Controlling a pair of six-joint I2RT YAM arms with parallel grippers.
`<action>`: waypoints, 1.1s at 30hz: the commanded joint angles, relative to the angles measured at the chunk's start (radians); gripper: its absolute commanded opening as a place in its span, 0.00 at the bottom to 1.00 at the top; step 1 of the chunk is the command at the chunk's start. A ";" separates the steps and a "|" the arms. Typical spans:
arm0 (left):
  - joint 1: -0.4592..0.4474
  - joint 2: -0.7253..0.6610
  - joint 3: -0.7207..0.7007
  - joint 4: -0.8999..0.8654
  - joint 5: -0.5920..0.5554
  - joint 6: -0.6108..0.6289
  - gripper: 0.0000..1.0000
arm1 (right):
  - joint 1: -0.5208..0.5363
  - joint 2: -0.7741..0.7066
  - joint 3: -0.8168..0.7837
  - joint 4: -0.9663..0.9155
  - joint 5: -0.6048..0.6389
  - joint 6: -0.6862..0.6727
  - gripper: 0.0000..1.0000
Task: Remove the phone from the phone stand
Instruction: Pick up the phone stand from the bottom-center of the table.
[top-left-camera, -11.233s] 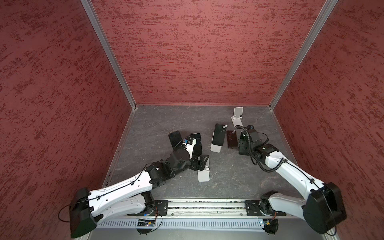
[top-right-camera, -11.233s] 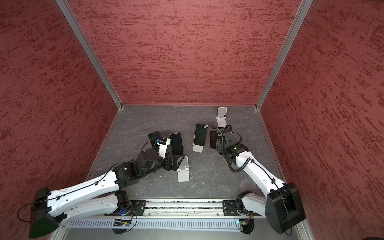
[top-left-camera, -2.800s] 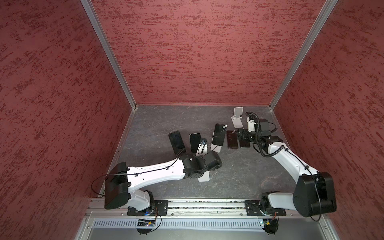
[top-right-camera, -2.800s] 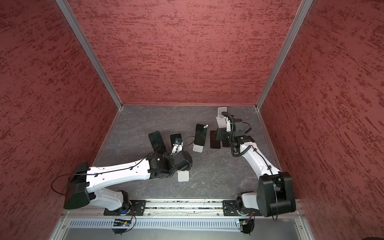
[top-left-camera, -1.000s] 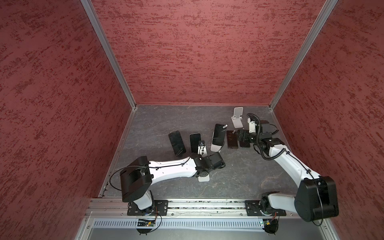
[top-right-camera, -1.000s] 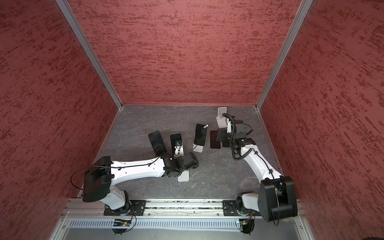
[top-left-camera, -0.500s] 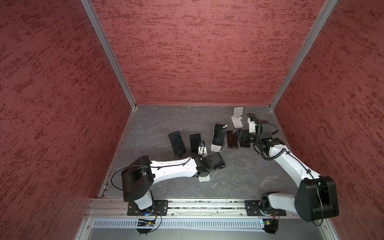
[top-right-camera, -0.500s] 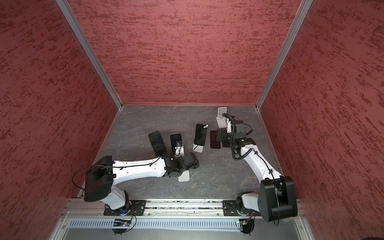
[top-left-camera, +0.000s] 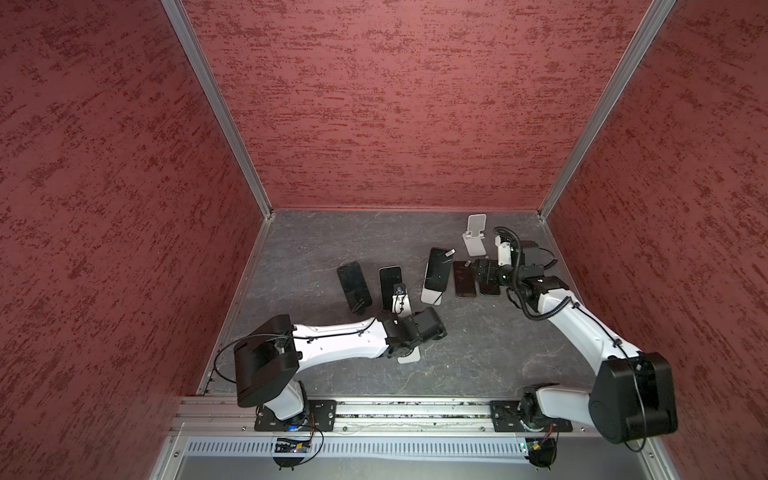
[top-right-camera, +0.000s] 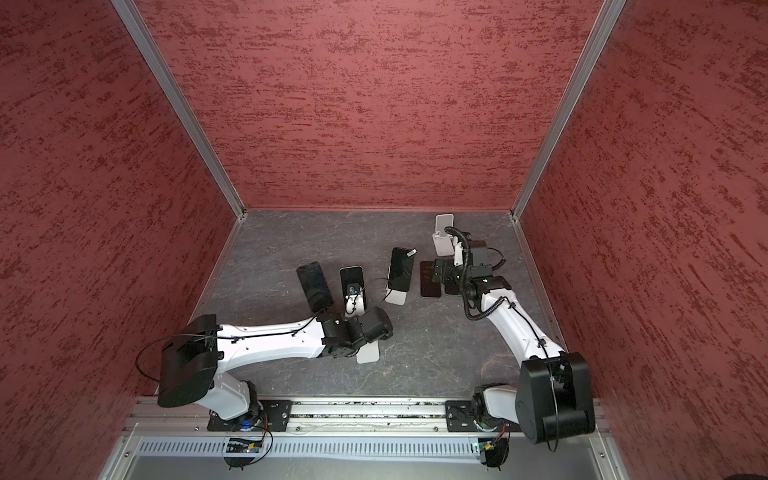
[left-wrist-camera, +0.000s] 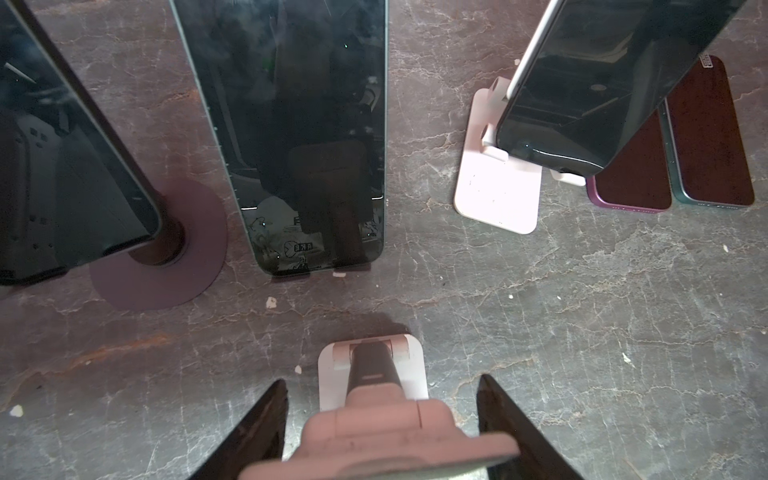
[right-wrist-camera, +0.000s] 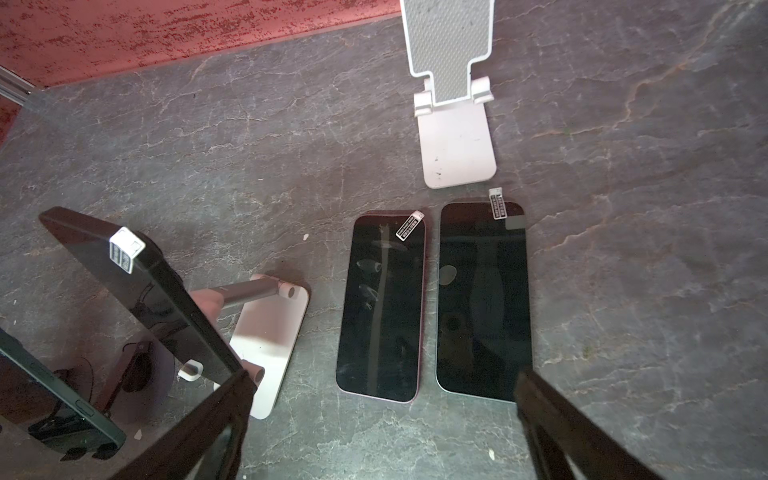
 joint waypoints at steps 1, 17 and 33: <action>-0.015 -0.031 -0.009 -0.049 -0.037 -0.020 0.57 | 0.004 -0.010 -0.006 0.021 -0.013 0.005 0.99; -0.065 -0.205 -0.060 -0.321 -0.098 -0.234 0.56 | 0.004 -0.019 -0.006 0.022 -0.022 0.006 0.99; 0.009 -0.372 -0.138 -0.539 -0.120 -0.373 0.56 | 0.004 -0.013 -0.004 0.024 -0.028 0.006 0.99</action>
